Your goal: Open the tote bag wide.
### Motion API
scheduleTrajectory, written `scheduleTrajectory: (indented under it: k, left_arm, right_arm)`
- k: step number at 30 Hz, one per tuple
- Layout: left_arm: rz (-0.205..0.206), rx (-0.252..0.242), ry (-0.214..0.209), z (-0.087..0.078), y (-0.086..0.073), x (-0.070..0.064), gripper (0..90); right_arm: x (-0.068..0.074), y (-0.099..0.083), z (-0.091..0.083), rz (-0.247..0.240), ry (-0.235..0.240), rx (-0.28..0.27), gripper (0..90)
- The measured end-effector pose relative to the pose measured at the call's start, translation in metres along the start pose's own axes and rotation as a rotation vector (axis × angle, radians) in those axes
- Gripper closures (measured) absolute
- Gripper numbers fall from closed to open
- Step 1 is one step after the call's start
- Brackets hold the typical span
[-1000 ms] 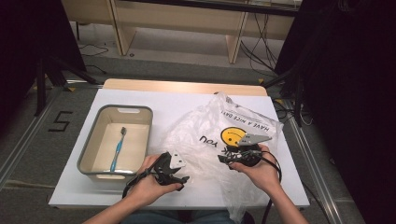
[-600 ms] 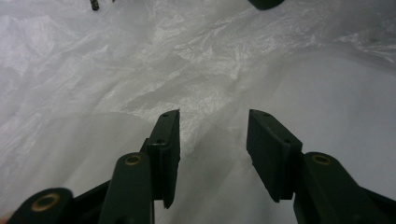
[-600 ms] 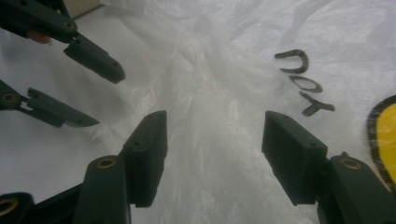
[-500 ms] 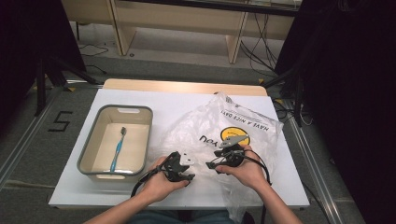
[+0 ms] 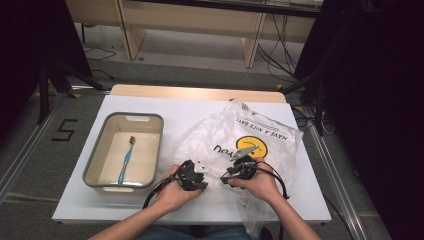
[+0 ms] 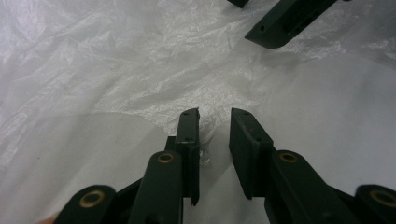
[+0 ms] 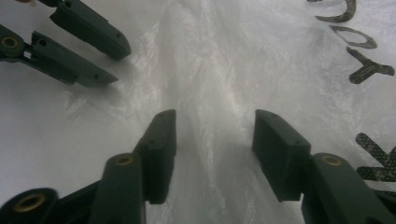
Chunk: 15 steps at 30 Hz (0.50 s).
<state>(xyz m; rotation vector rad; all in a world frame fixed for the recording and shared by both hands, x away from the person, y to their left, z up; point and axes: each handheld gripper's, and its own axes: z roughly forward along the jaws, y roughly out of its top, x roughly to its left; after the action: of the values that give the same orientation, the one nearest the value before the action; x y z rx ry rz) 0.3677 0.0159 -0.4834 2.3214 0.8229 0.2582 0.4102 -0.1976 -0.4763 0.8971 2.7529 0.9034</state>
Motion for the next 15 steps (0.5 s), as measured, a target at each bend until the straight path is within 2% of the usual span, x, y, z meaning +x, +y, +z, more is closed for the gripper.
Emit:
scheduleTrajectory:
  k: [5, 11, 15]
  left_arm:
    - [-0.002, -0.001, 0.008, 0.0003, 0.0002, -0.0013, 75.4]
    - [-0.015, 0.007, 0.002, 0.0006, 0.0012, -0.0024, 81.6]
    - [-0.012, 0.014, 0.004, 0.0009, 0.0021, -0.0038, 86.5]
  right_arm:
    - [-0.0011, -0.0007, -0.0005, -0.001, -0.012, -0.002, 67.4]
    - [-0.0011, -0.0011, -0.0011, 0.021, 0.006, -0.001, 84.0]
    - [-0.0011, 0.0001, -0.0061, 0.04, 0.006, -0.033, 90.0]
